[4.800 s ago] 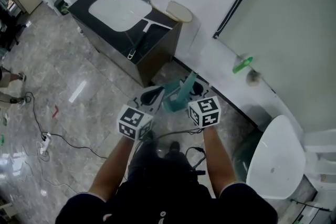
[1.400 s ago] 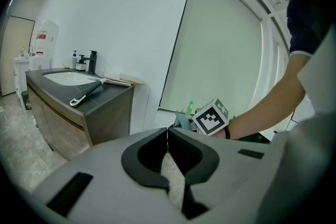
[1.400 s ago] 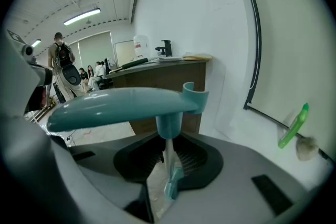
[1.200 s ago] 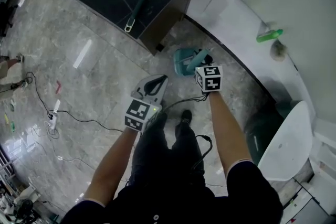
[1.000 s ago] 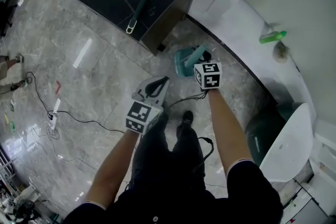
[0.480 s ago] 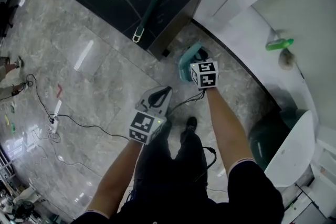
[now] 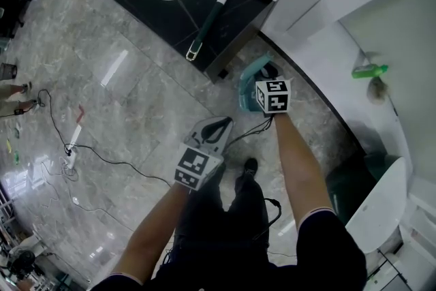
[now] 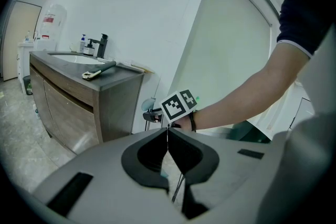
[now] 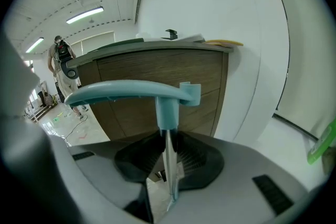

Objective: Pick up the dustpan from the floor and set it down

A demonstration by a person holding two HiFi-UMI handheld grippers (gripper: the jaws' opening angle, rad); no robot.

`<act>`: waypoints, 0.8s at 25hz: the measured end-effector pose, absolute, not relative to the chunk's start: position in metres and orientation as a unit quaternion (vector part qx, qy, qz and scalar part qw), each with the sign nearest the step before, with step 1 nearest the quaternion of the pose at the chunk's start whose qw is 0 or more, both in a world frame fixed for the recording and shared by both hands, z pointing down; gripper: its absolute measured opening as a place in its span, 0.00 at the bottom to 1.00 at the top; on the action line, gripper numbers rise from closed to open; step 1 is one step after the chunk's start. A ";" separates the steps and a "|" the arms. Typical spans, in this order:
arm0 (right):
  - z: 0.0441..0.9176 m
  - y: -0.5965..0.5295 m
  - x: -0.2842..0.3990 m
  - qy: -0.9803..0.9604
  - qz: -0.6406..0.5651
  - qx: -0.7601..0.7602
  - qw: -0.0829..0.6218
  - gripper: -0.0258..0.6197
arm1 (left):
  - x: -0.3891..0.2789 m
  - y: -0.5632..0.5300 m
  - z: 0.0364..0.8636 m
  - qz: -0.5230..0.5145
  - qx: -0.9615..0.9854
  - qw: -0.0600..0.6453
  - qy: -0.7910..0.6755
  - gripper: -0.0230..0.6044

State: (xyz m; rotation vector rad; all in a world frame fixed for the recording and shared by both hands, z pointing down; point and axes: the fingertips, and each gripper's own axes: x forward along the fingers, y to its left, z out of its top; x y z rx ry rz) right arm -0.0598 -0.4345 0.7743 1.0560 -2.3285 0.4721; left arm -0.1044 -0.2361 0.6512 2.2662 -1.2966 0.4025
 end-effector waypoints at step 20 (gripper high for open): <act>0.757 -0.364 -0.017 -0.834 0.239 0.410 0.281 0.36 | -0.095 -0.236 0.626 0.129 0.851 0.242 -0.448 0.06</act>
